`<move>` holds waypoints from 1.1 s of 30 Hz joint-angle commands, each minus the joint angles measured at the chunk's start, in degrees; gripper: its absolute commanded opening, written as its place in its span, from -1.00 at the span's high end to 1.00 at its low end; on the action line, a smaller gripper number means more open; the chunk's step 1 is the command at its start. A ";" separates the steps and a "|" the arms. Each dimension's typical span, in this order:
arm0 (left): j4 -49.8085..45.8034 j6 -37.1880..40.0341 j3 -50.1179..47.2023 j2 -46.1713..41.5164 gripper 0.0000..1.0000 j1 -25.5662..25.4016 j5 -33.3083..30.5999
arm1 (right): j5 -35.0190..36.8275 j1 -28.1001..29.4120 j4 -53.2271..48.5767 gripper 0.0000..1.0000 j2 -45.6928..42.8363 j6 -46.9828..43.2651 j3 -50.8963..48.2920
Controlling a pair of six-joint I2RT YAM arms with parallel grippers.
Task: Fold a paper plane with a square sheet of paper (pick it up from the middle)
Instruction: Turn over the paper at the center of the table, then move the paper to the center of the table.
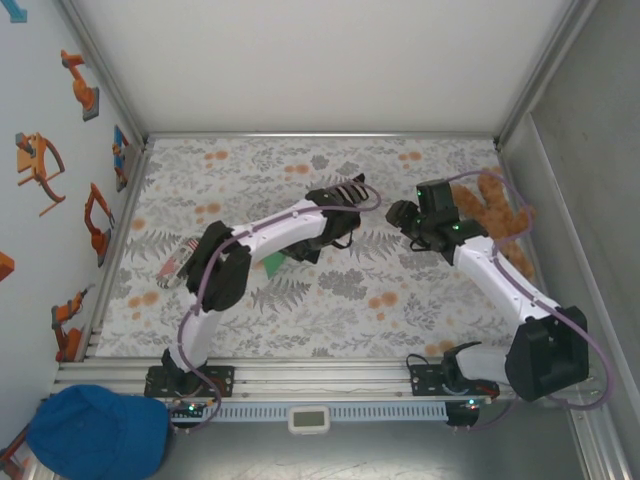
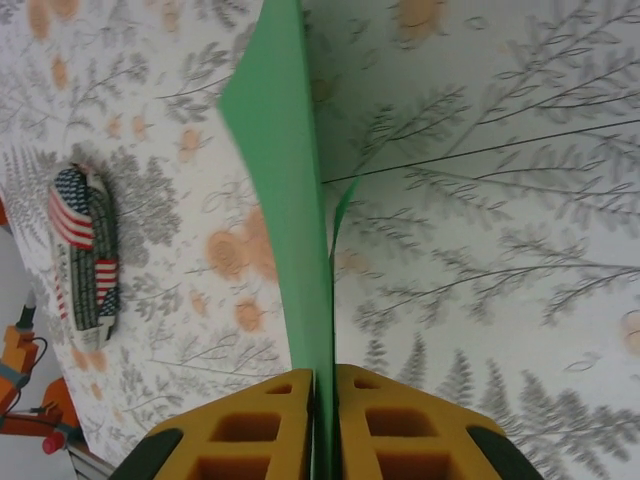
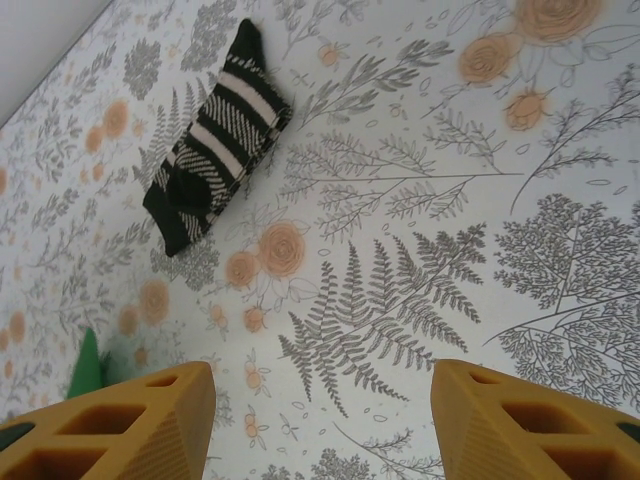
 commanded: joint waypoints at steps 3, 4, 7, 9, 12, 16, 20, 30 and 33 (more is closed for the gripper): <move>6.59 2.70 0.32 1.62 0.66 -0.49 11.39 | 4.62 0.09 -1.72 -0.17 -2.38 3.23 -1.66; 9.14 2.80 -0.69 1.04 0.65 -0.47 13.78 | 4.53 0.06 -1.88 -0.16 -2.28 3.23 -1.73; 14.21 3.37 -3.51 -1.28 0.48 -0.04 19.05 | 3.68 0.04 -2.05 -0.16 -1.60 2.97 -1.62; 17.01 3.99 -5.38 -3.41 0.35 0.20 21.19 | 2.60 0.04 -1.63 -0.16 -0.57 2.16 -1.33; 22.43 4.28 -9.30 -8.17 0.10 1.20 26.46 | -1.44 0.08 -0.25 -0.13 2.65 -0.13 -0.25; 34.62 2.32 -19.44 -17.90 -0.36 5.29 36.22 | -6.97 2.57 -0.10 -0.06 9.09 -5.49 3.92; 46.54 -2.97 -32.46 -27.79 -0.60 11.74 42.60 | -9.22 8.50 -0.83 0.01 15.80 -10.78 9.48; 54.83 -14.25 -54.87 -43.70 -0.94 25.65 40.69 | -16.59 22.96 -0.13 0.35 37.11 -15.65 26.32; 54.99 -16.21 -58.10 -46.03 -0.93 27.73 39.40 | -18.84 24.24 0.55 0.35 41.85 -15.70 30.20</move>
